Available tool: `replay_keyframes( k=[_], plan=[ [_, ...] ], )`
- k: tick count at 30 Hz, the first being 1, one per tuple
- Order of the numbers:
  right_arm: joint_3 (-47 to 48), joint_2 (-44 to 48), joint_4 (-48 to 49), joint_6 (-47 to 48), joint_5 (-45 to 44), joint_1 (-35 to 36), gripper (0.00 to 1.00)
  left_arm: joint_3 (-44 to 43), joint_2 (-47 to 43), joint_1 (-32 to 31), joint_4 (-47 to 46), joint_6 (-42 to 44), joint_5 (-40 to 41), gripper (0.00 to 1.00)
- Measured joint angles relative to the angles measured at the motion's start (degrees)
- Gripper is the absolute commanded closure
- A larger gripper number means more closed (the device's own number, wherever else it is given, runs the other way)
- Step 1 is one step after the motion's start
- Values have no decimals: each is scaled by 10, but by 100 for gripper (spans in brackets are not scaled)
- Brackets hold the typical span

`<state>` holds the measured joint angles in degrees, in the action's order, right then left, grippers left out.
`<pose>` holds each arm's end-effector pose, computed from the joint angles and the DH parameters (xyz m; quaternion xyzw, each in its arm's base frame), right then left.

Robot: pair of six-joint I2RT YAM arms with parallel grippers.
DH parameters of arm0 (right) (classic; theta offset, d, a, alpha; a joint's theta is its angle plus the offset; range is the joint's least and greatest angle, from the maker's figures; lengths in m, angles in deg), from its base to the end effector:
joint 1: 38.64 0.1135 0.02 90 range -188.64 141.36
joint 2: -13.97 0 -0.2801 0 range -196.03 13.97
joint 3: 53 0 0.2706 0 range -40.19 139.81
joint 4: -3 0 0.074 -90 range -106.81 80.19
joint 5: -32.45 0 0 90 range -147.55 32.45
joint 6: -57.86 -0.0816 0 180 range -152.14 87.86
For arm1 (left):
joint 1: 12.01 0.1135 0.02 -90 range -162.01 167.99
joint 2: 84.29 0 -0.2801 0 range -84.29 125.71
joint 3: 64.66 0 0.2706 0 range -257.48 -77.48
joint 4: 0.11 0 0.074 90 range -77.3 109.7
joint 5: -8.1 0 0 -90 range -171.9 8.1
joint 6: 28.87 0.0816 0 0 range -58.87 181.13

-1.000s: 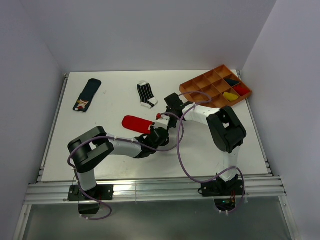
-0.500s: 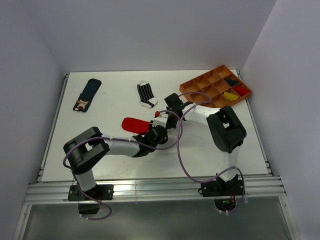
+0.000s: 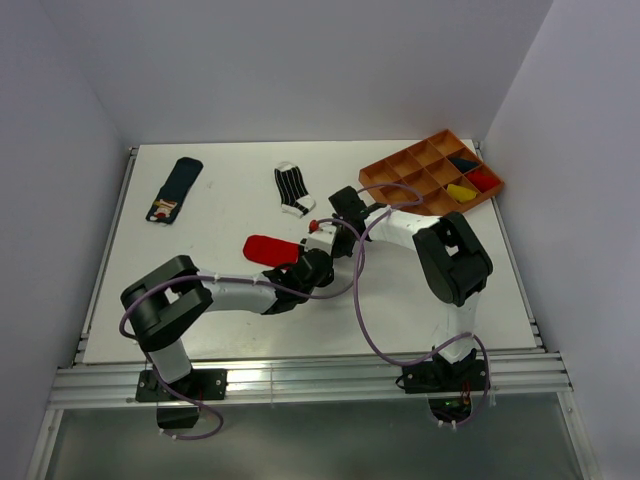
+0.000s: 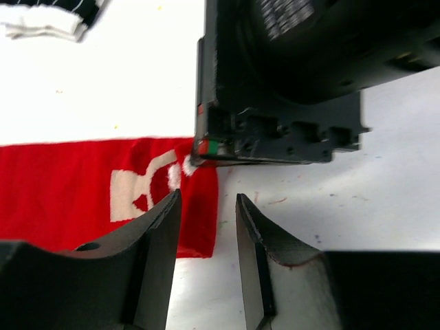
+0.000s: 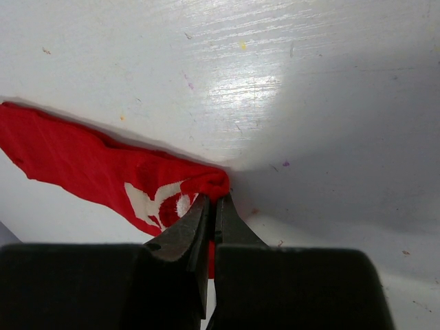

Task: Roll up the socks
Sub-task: Roll the sock at the center of the board.

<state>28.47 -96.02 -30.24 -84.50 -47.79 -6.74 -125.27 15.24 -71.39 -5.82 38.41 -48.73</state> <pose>0.3548 0.2372 0.1115 0.1512 0.9546 0.2242 0.1249 0.2401 -0.3180 0.1418 0.1363 0.8430 -0.1099 0.5086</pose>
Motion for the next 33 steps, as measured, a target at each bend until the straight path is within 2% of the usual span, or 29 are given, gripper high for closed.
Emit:
replay_keyframes(
  k=[10, 25, 28, 31, 33],
  plan=[
    [0, 0, 0, 2, 4, 0, 100, 0, 0, -3, 1, -2, -9, 59],
    [0, -1, 0, 4, 8, 0, 99, -24, 52, -3, 35, -18, -1, 59],
    [1, -1, 0, 4, 8, 0, 94, -35, 59, -3, 49, -24, 4, 63],
    [3, -1, -3, 5, 8, 0, 89, -48, 65, -3, 67, -32, 14, 72],
    [5, -1, -3, 7, 8, 0, 85, -56, 70, -3, 77, -39, 18, 85]
  ],
)
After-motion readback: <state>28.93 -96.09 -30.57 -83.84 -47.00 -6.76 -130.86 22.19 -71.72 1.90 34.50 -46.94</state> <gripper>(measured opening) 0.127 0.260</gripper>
